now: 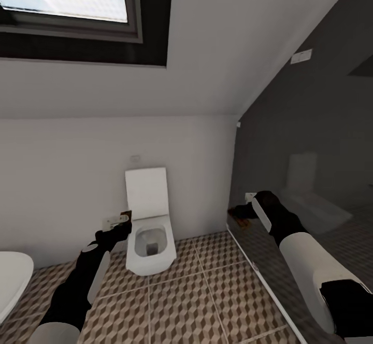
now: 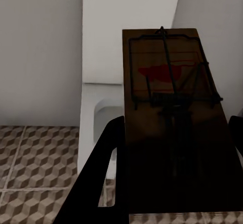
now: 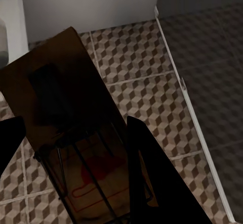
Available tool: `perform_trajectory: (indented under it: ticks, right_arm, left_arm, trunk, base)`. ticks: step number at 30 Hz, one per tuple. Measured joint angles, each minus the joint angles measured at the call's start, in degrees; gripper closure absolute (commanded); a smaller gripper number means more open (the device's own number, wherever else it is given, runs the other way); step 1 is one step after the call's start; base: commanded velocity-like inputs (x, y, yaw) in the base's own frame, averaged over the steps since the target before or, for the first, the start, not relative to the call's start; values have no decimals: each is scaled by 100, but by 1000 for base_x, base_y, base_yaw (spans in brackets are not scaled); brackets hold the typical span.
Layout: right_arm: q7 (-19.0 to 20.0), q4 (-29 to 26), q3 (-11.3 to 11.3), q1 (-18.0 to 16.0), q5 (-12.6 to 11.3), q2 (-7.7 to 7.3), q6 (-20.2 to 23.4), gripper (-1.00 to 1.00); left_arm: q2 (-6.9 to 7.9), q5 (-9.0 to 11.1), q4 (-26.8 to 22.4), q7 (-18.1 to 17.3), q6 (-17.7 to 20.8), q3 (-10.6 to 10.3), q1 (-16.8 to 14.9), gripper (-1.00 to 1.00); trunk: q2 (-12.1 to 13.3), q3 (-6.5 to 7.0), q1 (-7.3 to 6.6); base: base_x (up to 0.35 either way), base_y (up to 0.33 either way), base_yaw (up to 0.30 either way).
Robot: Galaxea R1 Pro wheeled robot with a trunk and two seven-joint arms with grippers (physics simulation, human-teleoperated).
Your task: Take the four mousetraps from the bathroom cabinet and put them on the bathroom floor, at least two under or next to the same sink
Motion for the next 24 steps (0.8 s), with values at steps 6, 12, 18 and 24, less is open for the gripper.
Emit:
perform_trajectory:
  ticks: [6, 12, 18, 24]
  right_arm:
    - [0, 0, 0, 0, -8, 11, 1, 100]
    - [6, 0, 0, 0, -16, 22, 1, 100]
    - [-11, 2, 0, -1, -15, 25, -3, 100]
    - [-17, 2, 1, -1, -15, 11, -3, 100]
  left_arm:
    - [7, 1, -11, -1, -4, 2, 0, 100]
    - [8, 1, -20, -1, -2, 2, 0, 100]
    - [8, 2, -27, -2, -5, 4, 1, 100]
    - [9, 2, -50, -3, -4, 5, 1, 100]
  trunk:
    - [0, 0, 0]
    - [0, 0, 0]
    - [0, 0, 0]
    - [0, 0, 0]
  base:
    - [325, 0, 0]
    - [325, 0, 0]
    - [325, 0, 101]
    - [325, 0, 251]
